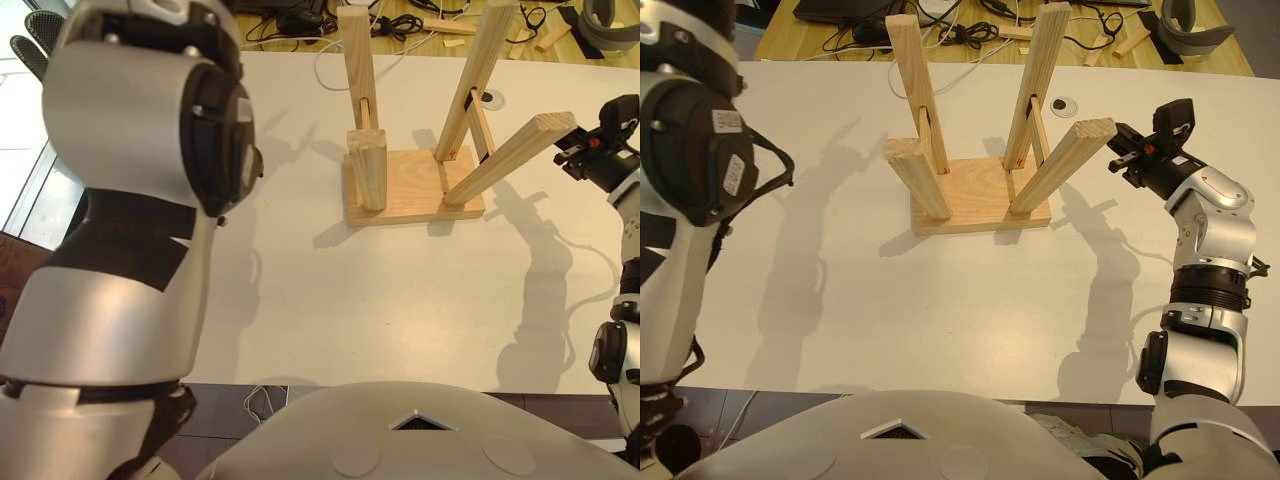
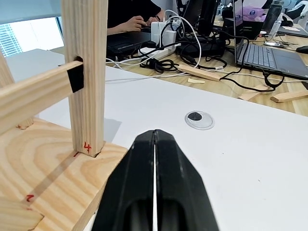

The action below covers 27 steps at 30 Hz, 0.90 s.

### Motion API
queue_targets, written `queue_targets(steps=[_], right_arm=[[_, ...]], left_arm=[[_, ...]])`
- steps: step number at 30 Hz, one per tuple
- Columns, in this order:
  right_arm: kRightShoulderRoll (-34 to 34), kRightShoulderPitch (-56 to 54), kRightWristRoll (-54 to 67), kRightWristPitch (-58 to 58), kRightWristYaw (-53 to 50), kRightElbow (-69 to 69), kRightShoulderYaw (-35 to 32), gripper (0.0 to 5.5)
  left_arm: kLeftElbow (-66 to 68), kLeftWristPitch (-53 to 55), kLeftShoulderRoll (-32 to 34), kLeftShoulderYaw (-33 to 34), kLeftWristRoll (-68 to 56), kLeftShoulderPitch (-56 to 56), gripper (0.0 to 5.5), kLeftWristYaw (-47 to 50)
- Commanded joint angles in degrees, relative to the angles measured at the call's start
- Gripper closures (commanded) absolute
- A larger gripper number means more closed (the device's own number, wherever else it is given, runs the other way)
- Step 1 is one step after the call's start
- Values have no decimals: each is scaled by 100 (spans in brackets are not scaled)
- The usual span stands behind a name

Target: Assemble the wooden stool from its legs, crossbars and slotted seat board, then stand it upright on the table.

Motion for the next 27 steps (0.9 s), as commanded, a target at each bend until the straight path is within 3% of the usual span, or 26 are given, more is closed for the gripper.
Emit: queue_targets(steps=[1, 4, 7, 13, 20, 27], right_arm=[[-94, 266, -116, 18, -129, -96, 16, 548], [-100, 619, -296, 80, -281, -218, 134, 550], [-89, 1109, -495, 223, -185, -404, 435, 550], [-139, 1726, -893, -89, 196, -499, 1048, 550], [-31, 1250, -1146, -616, 73, 88, 1280, 550], [-88, 1106, -1077, -687, 424, 92, 1351, 550]], left_arm=[[-679, 579, 772, -229, 319, 1961, 258, 57], [-2237, 1678, 859, -454, 256, 3503, 280, -302], [-3966, 2691, 860, -1078, 270, 4968, 338, -877], [-6561, 4033, 1304, -2137, 143, 6768, 437, -1822], [-7206, 4600, 1112, -2349, -128, 7156, 549, -1881], [-7115, 4605, 654, -2320, -182, 7248, 549, -1239]])
